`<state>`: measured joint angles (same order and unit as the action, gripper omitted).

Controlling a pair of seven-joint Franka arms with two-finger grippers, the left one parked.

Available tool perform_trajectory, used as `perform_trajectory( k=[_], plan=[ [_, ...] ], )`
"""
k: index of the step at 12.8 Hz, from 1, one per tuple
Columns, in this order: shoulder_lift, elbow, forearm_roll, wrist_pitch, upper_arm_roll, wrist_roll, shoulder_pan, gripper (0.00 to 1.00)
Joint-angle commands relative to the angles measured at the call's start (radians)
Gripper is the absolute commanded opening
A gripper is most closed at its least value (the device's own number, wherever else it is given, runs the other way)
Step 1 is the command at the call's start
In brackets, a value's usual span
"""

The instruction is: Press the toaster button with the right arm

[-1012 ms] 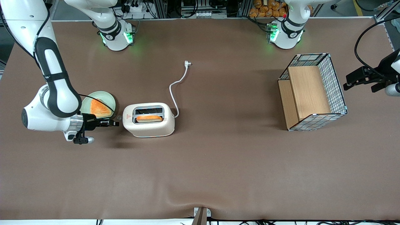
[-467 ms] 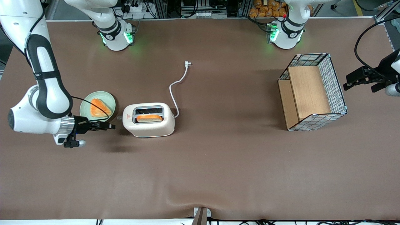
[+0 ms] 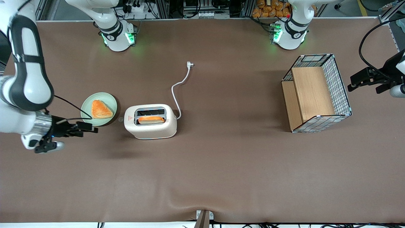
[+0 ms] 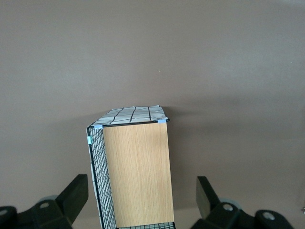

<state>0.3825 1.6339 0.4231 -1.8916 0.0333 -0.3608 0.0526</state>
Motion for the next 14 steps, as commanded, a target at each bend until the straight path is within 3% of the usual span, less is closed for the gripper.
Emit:
perform_trajectory(
  k=[1, 3, 6, 9, 12, 14],
  plan=[
    [-0.020, -0.112, -0.087, 0.106, 0.011, 0.060, -0.028, 1.00],
    [-0.011, -0.254, -0.121, 0.239, 0.082, 0.092, -0.077, 1.00],
    [-0.022, -0.345, -0.132, 0.307, 0.085, 0.109, -0.048, 1.00],
    [-0.101, -0.347, -0.213, 0.376, 0.080, 0.274, -0.048, 1.00],
    [-0.215, -0.312, -0.322, 0.463, 0.071, 0.309, -0.050, 1.00],
    [-0.298, -0.243, -0.326, 0.485, 0.071, 0.313, -0.042, 1.00]
  ],
)
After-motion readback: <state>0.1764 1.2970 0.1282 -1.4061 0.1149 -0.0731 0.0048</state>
